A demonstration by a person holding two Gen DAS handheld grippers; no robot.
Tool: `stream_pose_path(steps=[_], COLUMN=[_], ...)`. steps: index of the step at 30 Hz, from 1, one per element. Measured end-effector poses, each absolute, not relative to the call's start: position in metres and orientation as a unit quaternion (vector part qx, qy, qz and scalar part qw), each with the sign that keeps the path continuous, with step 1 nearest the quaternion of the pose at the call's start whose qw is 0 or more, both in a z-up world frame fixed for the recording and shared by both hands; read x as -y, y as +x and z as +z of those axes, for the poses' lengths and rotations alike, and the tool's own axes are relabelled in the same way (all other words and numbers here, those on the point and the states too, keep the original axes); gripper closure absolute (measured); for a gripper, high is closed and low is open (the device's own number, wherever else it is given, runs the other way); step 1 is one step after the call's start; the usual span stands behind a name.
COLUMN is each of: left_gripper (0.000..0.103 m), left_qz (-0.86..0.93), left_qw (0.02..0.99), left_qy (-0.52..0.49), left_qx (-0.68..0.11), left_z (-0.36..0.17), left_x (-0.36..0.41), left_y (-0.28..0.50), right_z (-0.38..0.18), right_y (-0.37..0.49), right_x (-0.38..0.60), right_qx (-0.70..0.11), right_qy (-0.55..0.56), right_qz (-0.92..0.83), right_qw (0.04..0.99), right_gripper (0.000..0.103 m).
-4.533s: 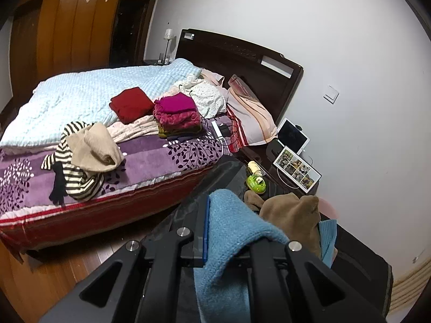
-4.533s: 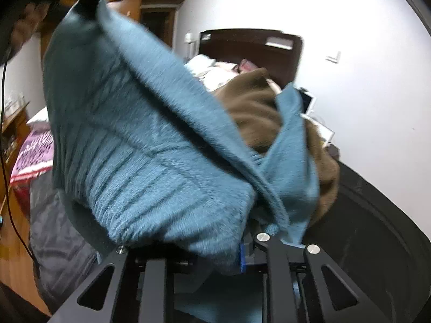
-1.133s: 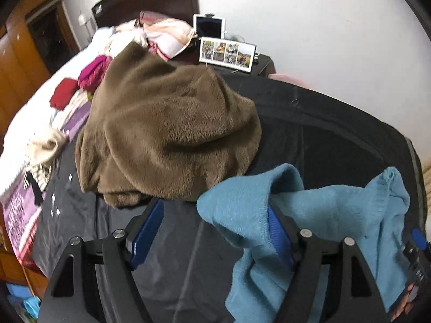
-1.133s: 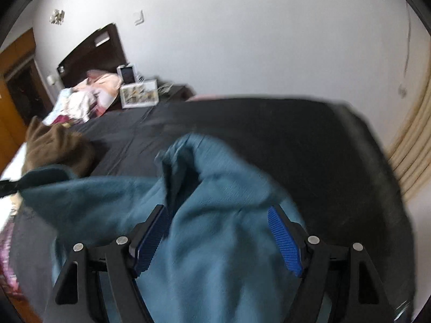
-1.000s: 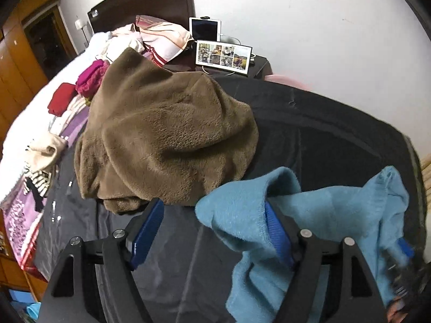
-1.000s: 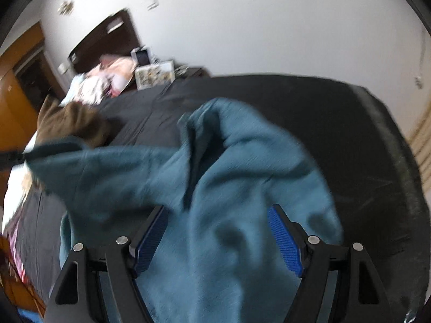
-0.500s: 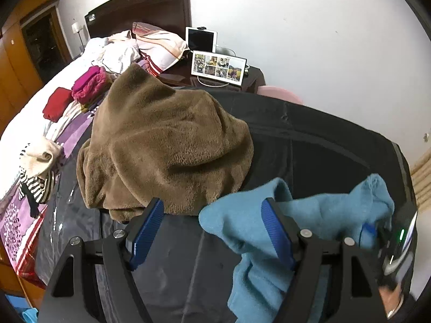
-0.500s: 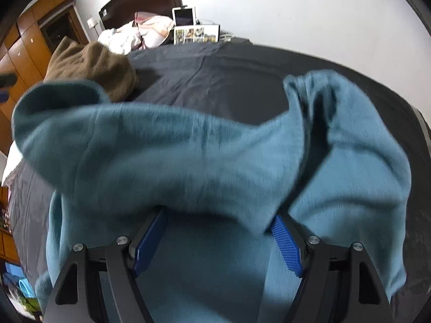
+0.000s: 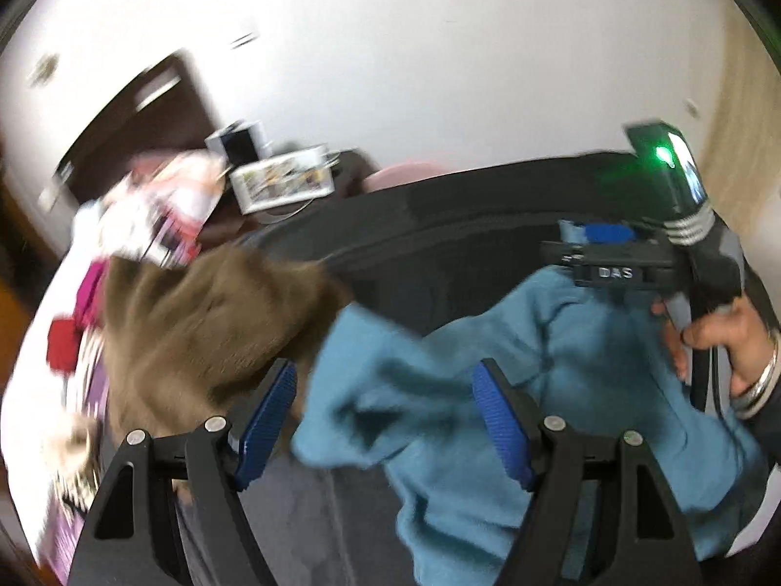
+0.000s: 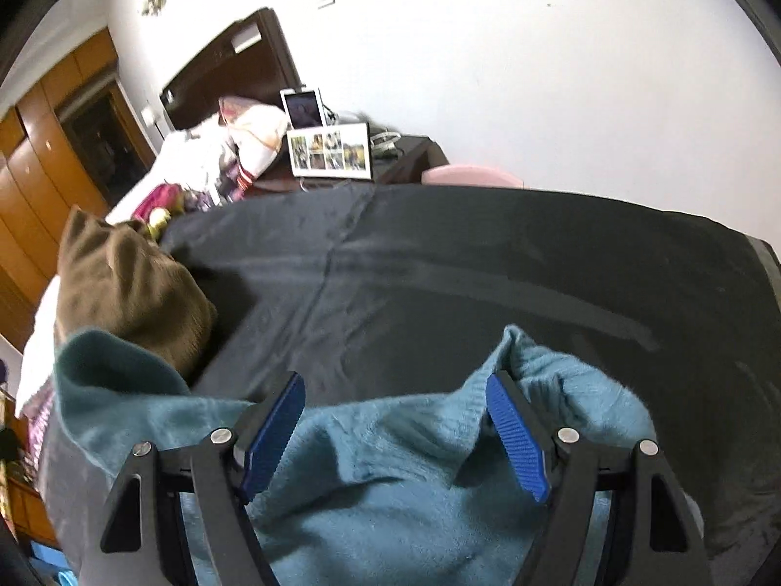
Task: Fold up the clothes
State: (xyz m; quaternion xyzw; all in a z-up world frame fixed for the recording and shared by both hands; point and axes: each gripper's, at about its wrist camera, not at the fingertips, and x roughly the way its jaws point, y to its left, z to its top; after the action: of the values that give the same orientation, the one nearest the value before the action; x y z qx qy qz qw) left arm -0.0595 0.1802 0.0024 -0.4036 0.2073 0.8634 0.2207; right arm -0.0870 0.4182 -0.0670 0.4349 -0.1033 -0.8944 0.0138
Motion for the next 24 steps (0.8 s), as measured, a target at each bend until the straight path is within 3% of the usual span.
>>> stream_pose_path(steps=[4,9,13,23,24], left_gripper=[0.025,0.025,0.025,0.025,0.033], left_qz=[0.824,0.783,0.751,0.731,0.732], left_qw=[0.301,0.335,0.393,0.365,0.356], left_qy=[-0.384,-0.371,-0.391,-0.409,-0.411], left_qx=[-0.288,-0.370,-0.358,-0.406,-0.411], left_z=[-0.022,-0.058,-0.067,-0.112,-0.117], left_x=[-0.220,-0.249,-0.256,-0.265,-0.265], left_y=[-0.056,-0.052,-0.055,-0.085,-0.089], right_z=[-0.057,-0.053,-0.058,-0.059,-0.058], right_y=[-0.069,-0.023,0.007,0.046,0.047], right_x=[-0.436,-0.475,-0.505,-0.532,-0.531], right_qx=[0.117,0.152,0.181,0.206,0.205], right_qy=[0.426,0.423,0.425,0.425,0.424], right_qz=[-0.897,-0.893,-0.884,-0.875,-0.876], right_qw=[-0.002,-0.041,-0.073,-0.103,-0.102], right_gripper=[0.025,0.025,0.025,0.025,0.025])
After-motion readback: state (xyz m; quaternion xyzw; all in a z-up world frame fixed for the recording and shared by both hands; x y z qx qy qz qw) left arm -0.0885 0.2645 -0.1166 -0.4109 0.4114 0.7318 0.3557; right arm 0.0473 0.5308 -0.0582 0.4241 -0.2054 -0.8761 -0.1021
